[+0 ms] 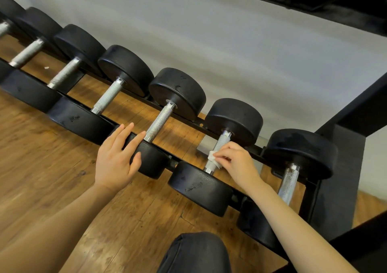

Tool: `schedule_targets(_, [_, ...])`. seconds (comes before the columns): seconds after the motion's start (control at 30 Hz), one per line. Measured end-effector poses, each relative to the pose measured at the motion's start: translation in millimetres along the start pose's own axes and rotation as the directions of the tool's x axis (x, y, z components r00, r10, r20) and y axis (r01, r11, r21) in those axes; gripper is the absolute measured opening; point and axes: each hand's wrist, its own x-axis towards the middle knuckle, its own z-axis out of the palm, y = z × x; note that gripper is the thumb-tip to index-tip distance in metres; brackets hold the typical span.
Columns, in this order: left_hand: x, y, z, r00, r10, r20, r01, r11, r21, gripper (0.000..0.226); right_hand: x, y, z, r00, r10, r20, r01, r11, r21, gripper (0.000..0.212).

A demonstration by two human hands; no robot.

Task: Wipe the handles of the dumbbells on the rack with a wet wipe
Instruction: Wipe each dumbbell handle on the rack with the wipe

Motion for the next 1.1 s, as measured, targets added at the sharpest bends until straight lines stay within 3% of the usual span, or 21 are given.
schedule_targets(0.27, [1.1, 0.8, 0.0, 1.000, -0.001, -0.002, 0.001, 1.000, -0.005, 0.050, -7.8, -1.4, 7.7, 1.000, 0.004, 0.029, -0.004, 1.000, 0.013, 0.019])
schedule_targets(0.43, [0.4, 1.1, -0.3, 1.000, 0.000, 0.001, 0.000, 1.000, 0.000, 0.050, -9.5, -3.2, 14.4, 0.996, 0.058, -0.066, -0.057, 0.998, 0.024, 0.019])
schedule_targets(0.57, [0.2, 1.9, -0.8, 1.000, -0.010, 0.000, 0.010, 1.000, 0.004, 0.050, -14.9, 1.3, 18.4, 0.997, 0.067, -0.023, -0.066, 0.997, 0.050, 0.017])
schedule_targets(0.73, [-0.1, 2.4, -1.3, 1.000, -0.007, -0.003, 0.007, 1.000, 0.001, 0.050, -8.1, 3.5, 14.2, 0.973, 0.117, -0.200, -0.115, 0.993, 0.020, 0.018])
schedule_targets(0.93, [-0.2, 2.5, -0.9, 1.000, -0.011, -0.004, 0.011, 1.000, 0.006, 0.050, -15.5, 3.4, 18.6, 0.990, 0.070, -0.125, -0.061, 0.996, 0.069, 0.017])
schedule_targets(1.1, [0.1, 2.1, -0.2, 1.000, -0.011, 0.008, 0.010, 1.000, 0.003, 0.051, -10.6, 3.5, 16.0, 0.966, 0.150, -0.211, -0.129, 0.986, 0.110, 0.017])
